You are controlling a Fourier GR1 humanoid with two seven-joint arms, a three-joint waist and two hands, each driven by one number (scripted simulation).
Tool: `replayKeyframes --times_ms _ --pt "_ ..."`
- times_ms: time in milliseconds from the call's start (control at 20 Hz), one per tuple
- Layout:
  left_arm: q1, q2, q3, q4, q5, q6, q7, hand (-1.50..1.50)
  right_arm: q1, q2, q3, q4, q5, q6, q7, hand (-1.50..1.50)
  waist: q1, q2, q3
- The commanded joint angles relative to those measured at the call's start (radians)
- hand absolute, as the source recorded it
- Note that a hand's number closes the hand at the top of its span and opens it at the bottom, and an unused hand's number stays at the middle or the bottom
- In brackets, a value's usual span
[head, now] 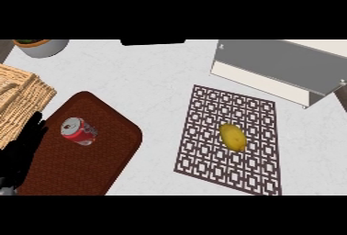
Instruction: Pick the pear from the placemat and place it in the tiered shelf
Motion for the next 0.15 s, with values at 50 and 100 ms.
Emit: replayKeyframes --times_ms 50,100 --pt "0.032 -0.036 -0.011 -0.005 -0.01 0.013 -0.022 0.0 0.108 -0.195 -0.25 0.087 -0.128 0.227 0.016 -1.5 -0.001 0.002 0.001" --pt "0.041 -0.003 0.0 -0.038 -0.002 -0.002 0.017 0.0 0.131 -0.21 -0.296 0.07 -0.161 0.28 0.032 -1.5 -0.004 -0.002 0.001"
